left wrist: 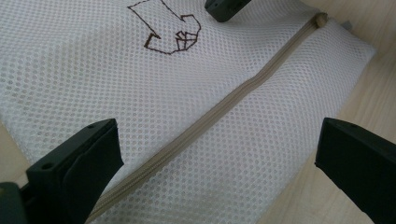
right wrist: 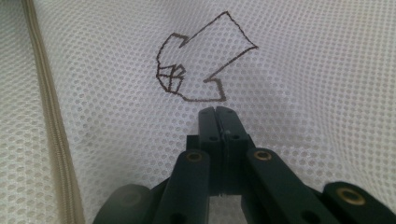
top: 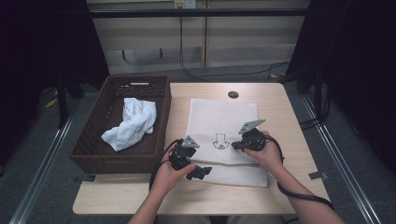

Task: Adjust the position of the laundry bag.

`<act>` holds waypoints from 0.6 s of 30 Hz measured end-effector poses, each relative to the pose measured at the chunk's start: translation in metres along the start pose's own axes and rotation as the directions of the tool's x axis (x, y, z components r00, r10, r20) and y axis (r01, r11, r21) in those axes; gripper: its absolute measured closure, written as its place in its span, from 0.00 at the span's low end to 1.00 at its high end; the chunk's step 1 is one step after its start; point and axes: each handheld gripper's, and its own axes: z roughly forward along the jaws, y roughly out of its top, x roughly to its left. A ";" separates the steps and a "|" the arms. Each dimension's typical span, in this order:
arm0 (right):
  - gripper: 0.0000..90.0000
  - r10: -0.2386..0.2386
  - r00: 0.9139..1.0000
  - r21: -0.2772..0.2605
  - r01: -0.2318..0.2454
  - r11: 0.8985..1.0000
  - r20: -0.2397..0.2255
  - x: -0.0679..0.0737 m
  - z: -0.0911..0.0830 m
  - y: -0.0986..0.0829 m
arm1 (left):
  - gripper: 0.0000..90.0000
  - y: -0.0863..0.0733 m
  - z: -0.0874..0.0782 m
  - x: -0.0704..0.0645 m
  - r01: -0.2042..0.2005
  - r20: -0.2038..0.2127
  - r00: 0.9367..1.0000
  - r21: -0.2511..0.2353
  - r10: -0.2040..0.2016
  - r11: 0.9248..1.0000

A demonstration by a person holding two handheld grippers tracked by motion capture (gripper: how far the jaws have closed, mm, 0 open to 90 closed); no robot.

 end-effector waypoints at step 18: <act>0.71 0.079 0.997 -0.034 -0.078 0.996 0.013 -0.001 -0.031 -0.016 | 0.00 0.000 0.005 -0.001 0.009 0.018 1.000 0.007 -0.009 1.000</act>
